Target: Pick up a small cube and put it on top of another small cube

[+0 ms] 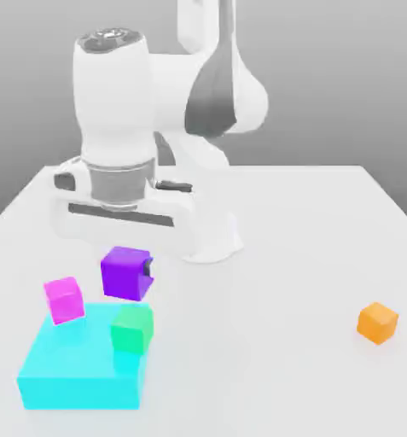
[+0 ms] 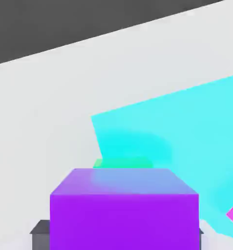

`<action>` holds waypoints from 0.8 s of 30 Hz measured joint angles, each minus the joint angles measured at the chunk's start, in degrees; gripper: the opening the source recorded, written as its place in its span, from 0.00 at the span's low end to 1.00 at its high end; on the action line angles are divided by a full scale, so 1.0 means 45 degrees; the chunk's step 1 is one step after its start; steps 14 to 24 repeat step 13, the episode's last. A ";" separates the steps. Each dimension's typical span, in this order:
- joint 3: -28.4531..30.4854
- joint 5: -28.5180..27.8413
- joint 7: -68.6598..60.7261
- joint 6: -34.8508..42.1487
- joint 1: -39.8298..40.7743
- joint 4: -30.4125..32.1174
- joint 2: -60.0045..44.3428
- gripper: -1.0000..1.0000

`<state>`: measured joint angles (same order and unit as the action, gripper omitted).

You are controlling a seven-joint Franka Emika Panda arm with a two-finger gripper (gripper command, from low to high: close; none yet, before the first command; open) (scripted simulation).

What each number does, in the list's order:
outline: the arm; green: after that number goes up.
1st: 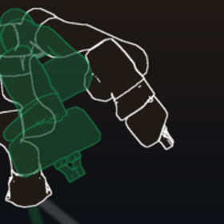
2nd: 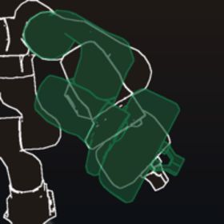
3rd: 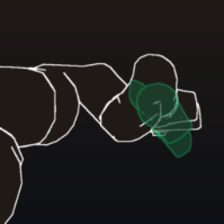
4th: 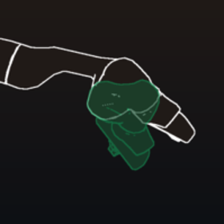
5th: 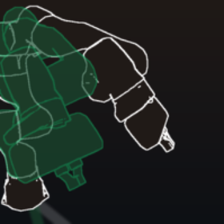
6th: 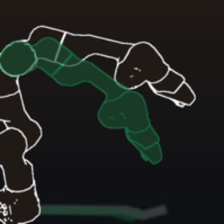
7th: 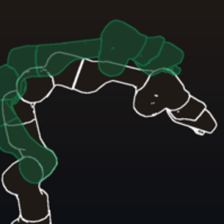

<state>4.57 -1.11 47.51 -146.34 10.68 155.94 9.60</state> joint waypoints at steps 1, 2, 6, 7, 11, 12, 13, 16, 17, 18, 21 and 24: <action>0.0022 0.0035 -0.0029 -0.0525 -0.0008 0.0100 -0.0424 0.00; 0.0034 0.0060 -0.0048 -0.0945 -0.0012 0.0176 -0.0769 1.00; 0.0034 0.0060 -0.0049 -0.0946 -0.0012 0.0176 -0.0769 1.00; 0.0034 0.0060 -0.0049 -0.0946 -0.0012 0.0176 -0.0769 1.00; 0.0024 -0.0023 0.0014 -0.0176 0.0008 0.0054 -0.0118 1.00; -0.0023 -0.0042 0.0026 0.0320 0.0055 -0.0027 0.0301 1.00; -0.0037 -0.0087 0.0062 0.0848 0.0072 -0.0115 0.0739 1.00; -0.0037 -0.0087 0.0062 0.0848 0.0072 -0.0115 0.0739 1.00; -0.0037 -0.0087 0.0062 0.0848 0.0072 -0.0115 0.0739 1.00; -0.0037 -0.0087 0.0062 0.0848 0.0072 -0.0115 0.0739 1.00; -0.0037 -0.0087 0.0062 0.0848 0.0072 -0.0115 0.0739 1.00; -0.0037 -0.0087 0.0062 0.0848 0.0072 -0.0115 0.0739 1.00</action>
